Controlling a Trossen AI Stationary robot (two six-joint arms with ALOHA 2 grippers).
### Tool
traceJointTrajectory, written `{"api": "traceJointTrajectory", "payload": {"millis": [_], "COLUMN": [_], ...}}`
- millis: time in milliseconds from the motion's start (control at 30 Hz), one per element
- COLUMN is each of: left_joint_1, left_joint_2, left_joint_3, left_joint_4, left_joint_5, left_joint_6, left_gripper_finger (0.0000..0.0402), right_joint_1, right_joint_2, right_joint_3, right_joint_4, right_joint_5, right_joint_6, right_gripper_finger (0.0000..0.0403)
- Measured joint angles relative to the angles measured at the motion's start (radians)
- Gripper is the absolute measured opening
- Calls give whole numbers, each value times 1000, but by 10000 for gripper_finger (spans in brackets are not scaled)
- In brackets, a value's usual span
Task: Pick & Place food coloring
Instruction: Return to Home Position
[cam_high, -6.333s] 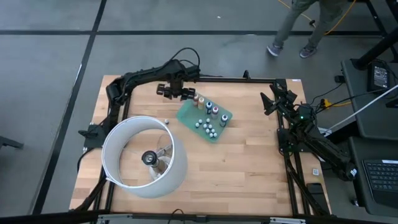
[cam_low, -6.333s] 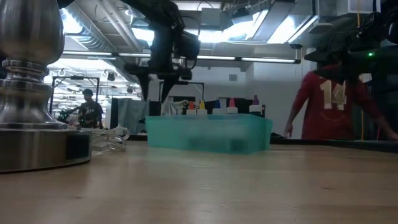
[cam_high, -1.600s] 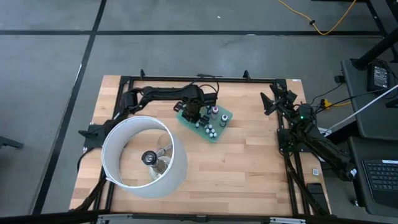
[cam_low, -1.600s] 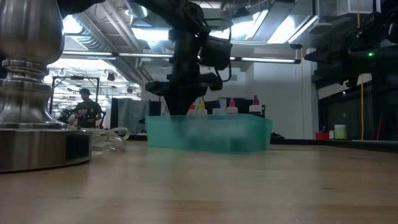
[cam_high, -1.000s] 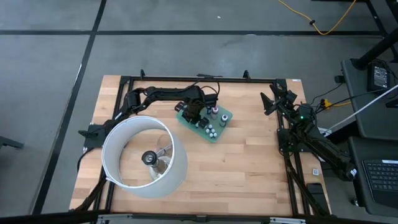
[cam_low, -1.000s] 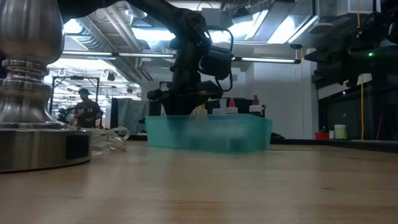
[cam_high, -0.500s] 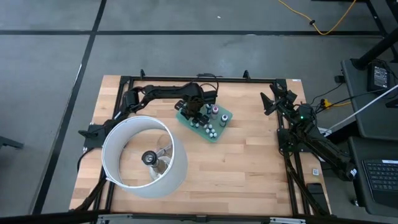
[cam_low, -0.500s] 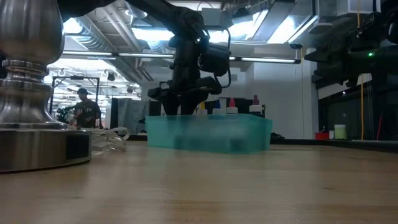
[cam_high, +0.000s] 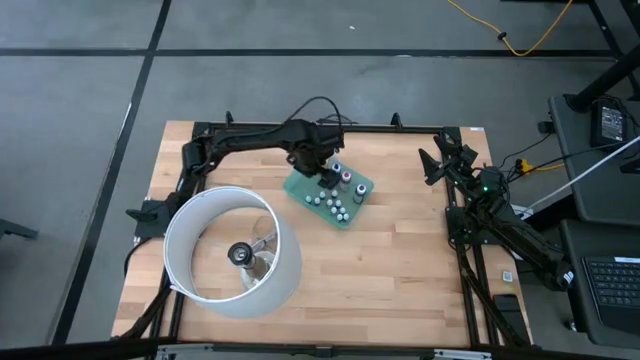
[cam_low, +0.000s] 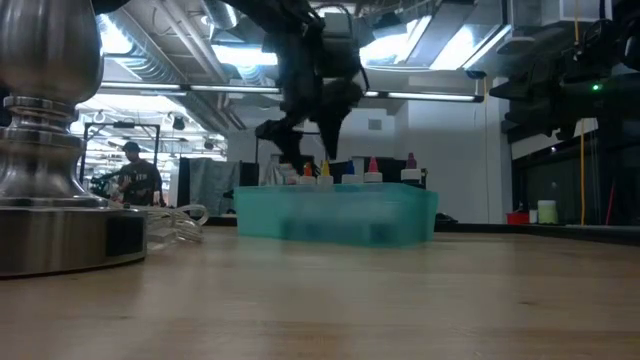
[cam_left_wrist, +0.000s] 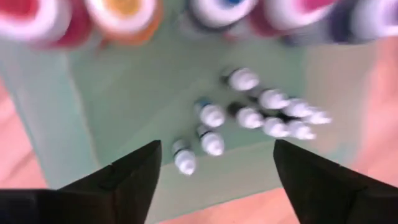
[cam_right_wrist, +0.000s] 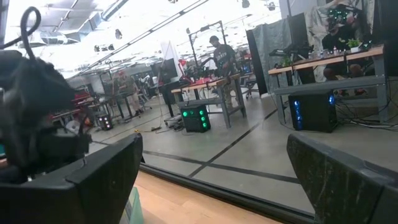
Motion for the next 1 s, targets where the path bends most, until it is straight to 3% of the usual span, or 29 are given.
{"api": "traceJointTrajectory", "payload": {"millis": [233,500,867,1000], "left_joint_1": [3,22,60,57], "left_joint_2": [-120,-381,-750,-883], "left_joint_3": [-103,-379,-694,-805], "left_joint_4": [148,494,509,586], "left_joint_5": [67,99,173,214], "left_joint_6": [134,218,471,490], "left_gripper_finger": [335,348,359,359], "right_joint_1": [0,0,0,0], "right_joint_2": [0,0,0,0], "right_joint_3": [0,0,0,0], "right_joint_4": [0,0,0,0], "right_joint_5": [0,0,0,0], "right_joint_6": [0,0,0,0], "right_gripper_finger": [399,399,399,399]}}
